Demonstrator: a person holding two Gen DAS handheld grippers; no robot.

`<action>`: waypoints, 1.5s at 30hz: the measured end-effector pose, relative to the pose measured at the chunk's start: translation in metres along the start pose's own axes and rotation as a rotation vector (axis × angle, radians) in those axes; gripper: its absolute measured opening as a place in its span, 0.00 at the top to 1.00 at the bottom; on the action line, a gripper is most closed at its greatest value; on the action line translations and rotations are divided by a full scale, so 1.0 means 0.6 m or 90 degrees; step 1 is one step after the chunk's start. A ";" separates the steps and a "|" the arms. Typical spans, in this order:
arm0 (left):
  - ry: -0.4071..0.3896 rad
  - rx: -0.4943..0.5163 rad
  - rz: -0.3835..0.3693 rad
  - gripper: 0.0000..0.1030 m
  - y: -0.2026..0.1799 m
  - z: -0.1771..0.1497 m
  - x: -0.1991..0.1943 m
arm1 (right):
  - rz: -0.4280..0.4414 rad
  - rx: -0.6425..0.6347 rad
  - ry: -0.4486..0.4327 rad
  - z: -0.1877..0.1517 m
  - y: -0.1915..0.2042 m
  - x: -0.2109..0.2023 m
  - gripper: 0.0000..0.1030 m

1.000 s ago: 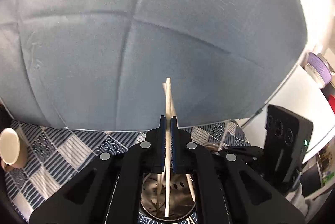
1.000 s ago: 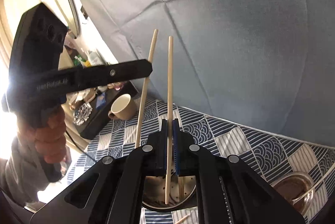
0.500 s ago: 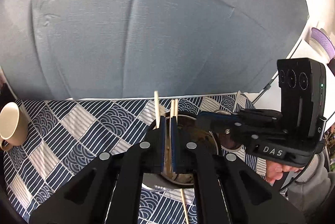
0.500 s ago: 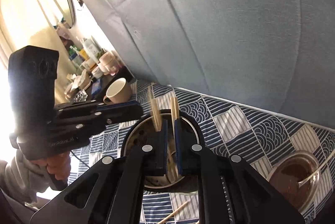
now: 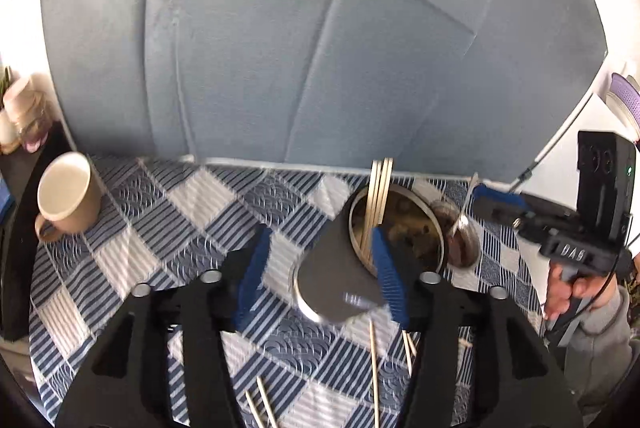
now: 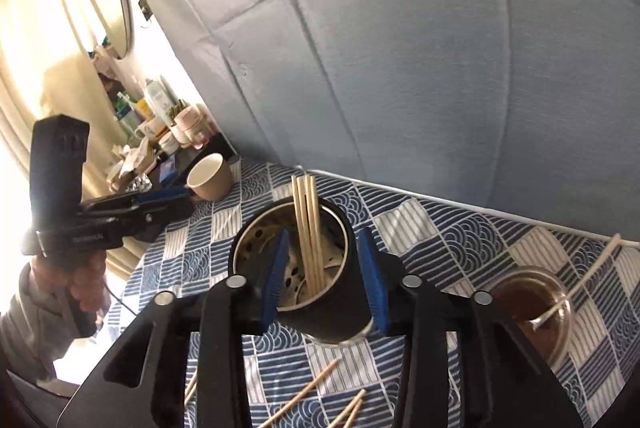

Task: Organize utensils
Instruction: 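Withdraw both open tools from the holder toward the remaining chopsticks, then close the left tool on a chopstick while the right tool grasps another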

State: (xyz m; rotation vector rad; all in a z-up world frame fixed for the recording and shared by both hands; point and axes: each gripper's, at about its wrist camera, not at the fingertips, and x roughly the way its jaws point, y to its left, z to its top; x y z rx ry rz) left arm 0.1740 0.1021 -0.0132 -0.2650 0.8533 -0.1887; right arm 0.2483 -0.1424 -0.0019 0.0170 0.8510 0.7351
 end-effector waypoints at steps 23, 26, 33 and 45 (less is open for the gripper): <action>0.192 -0.060 0.091 0.26 0.089 -0.203 0.030 | -0.050 0.006 0.112 -0.137 -0.011 -0.004 0.40; 0.216 -0.065 0.104 0.26 0.099 -0.224 0.037 | -0.058 0.015 0.138 -0.165 -0.022 0.002 0.40; 0.255 -0.072 0.137 0.26 0.114 -0.258 0.049 | -0.089 0.000 0.231 -0.242 -0.049 0.015 0.40; 0.294 -0.079 0.161 0.26 0.120 -0.279 0.076 | -0.123 -0.013 0.323 -0.307 -0.084 0.035 0.40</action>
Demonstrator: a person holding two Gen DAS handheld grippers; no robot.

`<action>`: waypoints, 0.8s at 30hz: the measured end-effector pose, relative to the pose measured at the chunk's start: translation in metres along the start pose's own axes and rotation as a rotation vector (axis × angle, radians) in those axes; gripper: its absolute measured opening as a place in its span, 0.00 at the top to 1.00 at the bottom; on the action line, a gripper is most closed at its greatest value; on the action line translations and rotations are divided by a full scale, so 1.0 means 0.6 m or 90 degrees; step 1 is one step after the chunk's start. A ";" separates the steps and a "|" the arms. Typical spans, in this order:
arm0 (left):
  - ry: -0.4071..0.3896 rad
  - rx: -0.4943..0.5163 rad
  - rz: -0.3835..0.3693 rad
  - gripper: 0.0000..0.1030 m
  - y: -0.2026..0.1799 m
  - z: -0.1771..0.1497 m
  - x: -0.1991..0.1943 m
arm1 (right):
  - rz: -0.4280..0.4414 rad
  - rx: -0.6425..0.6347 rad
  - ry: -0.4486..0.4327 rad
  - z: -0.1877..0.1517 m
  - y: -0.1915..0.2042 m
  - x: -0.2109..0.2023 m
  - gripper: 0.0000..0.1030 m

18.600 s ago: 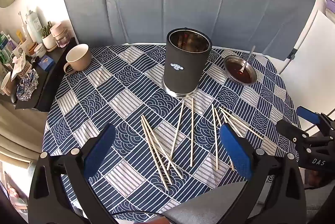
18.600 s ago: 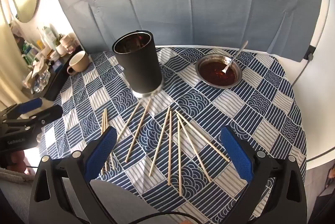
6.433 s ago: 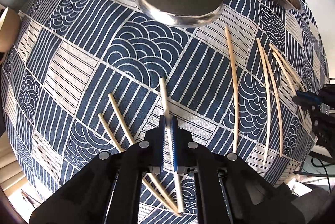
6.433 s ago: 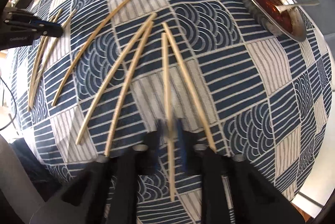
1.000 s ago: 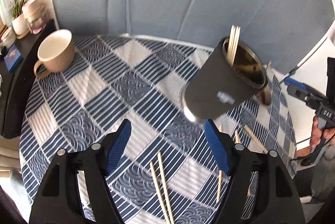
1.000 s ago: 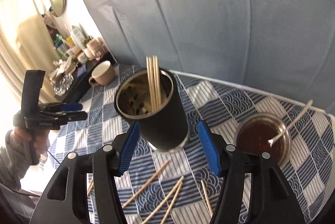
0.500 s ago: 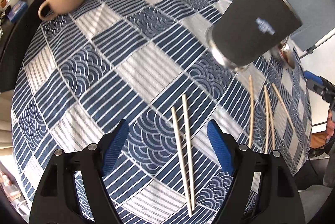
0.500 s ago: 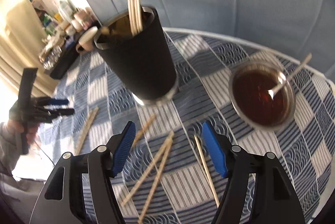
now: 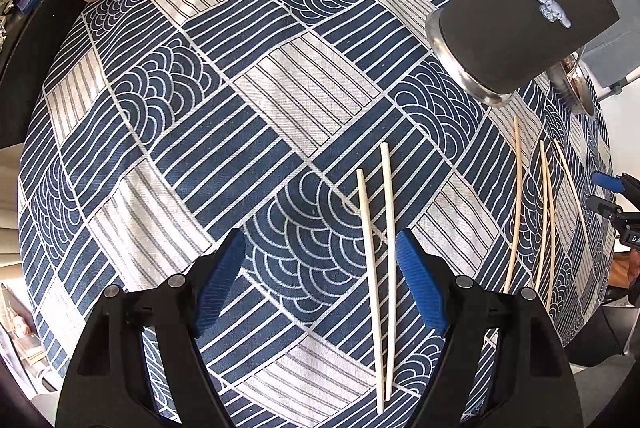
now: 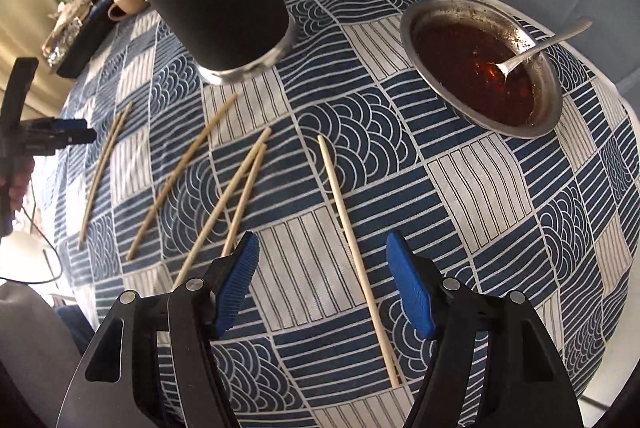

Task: Organize utensils
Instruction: 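Close the left tool on a chopstick while the right tool grasps another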

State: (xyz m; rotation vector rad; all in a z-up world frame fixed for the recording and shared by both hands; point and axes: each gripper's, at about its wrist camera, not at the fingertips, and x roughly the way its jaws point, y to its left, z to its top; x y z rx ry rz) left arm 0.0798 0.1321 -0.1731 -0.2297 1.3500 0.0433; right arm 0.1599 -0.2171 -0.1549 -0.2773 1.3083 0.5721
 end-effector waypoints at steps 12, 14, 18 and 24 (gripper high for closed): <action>0.049 0.057 0.089 0.28 -0.034 0.013 0.043 | -0.051 -0.062 0.085 0.027 0.012 0.047 0.40; 0.050 0.068 0.087 0.40 -0.039 0.016 0.041 | -0.058 -0.080 0.101 0.034 0.021 0.056 0.40; 0.061 0.092 0.078 0.73 -0.052 0.016 0.036 | -0.094 -0.113 0.141 0.042 0.034 0.079 0.40; 0.084 0.061 0.033 0.94 -0.021 0.016 0.027 | -0.063 -0.104 0.169 0.056 0.029 0.087 0.46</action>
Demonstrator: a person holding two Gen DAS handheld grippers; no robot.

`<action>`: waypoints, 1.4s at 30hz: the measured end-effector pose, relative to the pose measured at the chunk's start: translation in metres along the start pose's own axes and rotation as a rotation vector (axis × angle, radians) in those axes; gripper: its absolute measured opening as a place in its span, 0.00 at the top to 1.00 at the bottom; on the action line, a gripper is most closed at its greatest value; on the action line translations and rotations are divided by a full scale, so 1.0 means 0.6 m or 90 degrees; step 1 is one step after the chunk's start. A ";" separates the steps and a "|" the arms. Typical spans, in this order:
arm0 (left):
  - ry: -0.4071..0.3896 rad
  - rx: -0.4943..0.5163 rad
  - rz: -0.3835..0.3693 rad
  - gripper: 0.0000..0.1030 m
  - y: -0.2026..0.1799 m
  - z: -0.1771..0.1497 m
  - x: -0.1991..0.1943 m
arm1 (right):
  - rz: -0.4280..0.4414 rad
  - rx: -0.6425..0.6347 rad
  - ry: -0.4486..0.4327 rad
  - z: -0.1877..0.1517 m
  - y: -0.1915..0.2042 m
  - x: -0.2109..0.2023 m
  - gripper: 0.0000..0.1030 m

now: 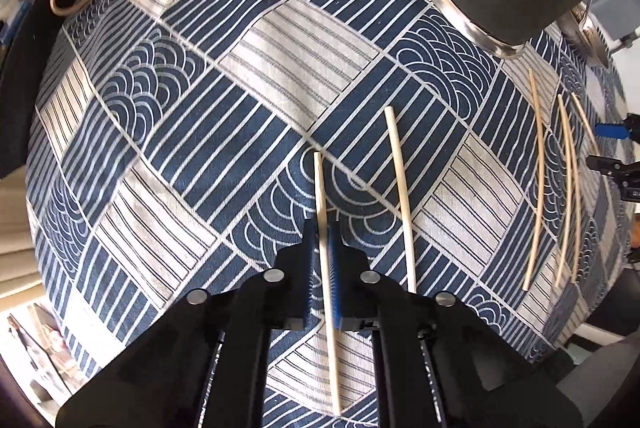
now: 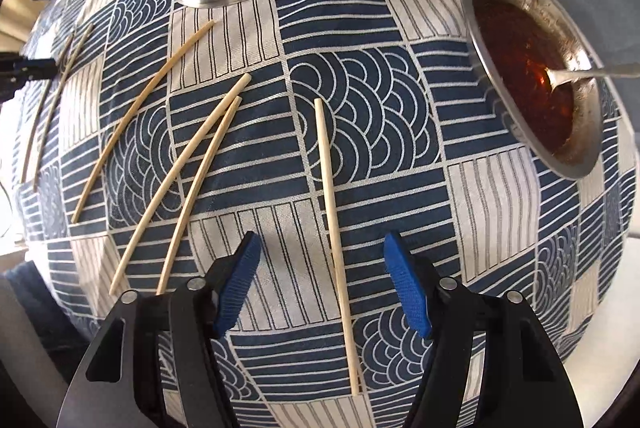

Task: Organize utensils
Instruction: 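Close the left tool on a chopstick while the right tool grasps another, then raise both held chopsticks upright and carry them over the black holder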

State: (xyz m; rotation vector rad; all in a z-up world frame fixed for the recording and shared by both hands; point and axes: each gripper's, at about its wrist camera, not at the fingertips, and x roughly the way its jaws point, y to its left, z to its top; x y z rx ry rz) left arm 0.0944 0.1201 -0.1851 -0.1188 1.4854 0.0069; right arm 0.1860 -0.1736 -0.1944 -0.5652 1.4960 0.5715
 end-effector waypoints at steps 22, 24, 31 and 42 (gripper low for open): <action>-0.007 -0.049 -0.074 0.96 0.045 -0.056 -0.041 | 0.142 0.034 -0.072 -0.093 0.000 -0.088 0.96; -0.020 -0.050 -0.072 0.96 0.046 -0.049 -0.057 | 0.150 0.036 -0.093 -0.090 0.004 -0.106 0.96; -0.075 -0.012 -0.037 0.96 0.016 0.022 -0.122 | 0.186 0.030 -0.165 -0.036 0.007 -0.162 0.96; -0.157 0.045 -0.030 0.96 -0.030 0.098 -0.223 | 0.204 0.000 -0.284 0.019 0.023 -0.258 0.96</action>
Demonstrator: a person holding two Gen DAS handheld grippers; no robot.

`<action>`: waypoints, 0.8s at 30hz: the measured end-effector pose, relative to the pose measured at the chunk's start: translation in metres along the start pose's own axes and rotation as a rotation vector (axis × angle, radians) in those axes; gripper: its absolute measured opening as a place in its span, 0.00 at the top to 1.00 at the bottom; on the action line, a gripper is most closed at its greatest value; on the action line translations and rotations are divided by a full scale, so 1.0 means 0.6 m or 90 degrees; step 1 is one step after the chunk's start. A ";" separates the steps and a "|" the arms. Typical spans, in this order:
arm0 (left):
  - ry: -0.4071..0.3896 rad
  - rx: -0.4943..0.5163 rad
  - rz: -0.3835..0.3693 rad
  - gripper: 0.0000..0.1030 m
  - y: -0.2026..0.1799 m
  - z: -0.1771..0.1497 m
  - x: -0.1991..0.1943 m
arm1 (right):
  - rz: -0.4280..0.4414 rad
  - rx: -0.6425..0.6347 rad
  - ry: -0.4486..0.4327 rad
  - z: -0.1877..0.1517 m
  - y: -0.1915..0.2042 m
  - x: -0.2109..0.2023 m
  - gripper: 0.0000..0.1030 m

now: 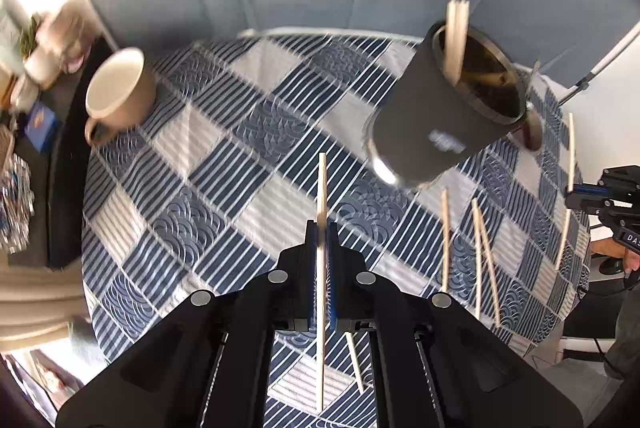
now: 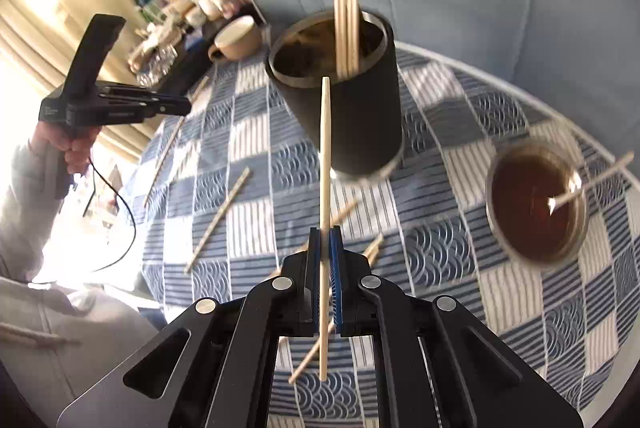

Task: Organize utensils
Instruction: 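Raise both held chopsticks upright and carry them over the black holder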

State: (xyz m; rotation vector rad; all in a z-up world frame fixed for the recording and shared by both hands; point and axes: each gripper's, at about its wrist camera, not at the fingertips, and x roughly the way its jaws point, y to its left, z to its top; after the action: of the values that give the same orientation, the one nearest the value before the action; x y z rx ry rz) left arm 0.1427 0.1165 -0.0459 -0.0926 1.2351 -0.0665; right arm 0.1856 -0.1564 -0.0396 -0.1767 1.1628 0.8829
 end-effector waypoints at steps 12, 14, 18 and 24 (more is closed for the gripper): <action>-0.080 0.065 -0.010 0.96 -0.073 0.077 -0.068 | 0.026 -0.044 -0.088 0.070 0.043 -0.046 0.96; -0.089 0.072 -0.013 0.96 -0.081 0.088 -0.078 | 0.025 -0.050 -0.095 0.079 0.045 -0.048 0.96; -0.092 0.098 0.000 0.96 -0.096 0.109 -0.083 | 0.022 -0.069 -0.120 0.095 0.057 -0.060 0.96; -0.114 0.110 -0.008 0.96 -0.113 0.150 -0.105 | 0.019 -0.091 -0.155 0.123 0.067 -0.072 0.96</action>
State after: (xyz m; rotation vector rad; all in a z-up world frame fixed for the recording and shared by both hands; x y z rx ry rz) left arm 0.2073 0.0587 0.0500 0.0435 1.0458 -0.1730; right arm 0.2065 -0.1113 0.0411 -0.1639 0.8788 0.9853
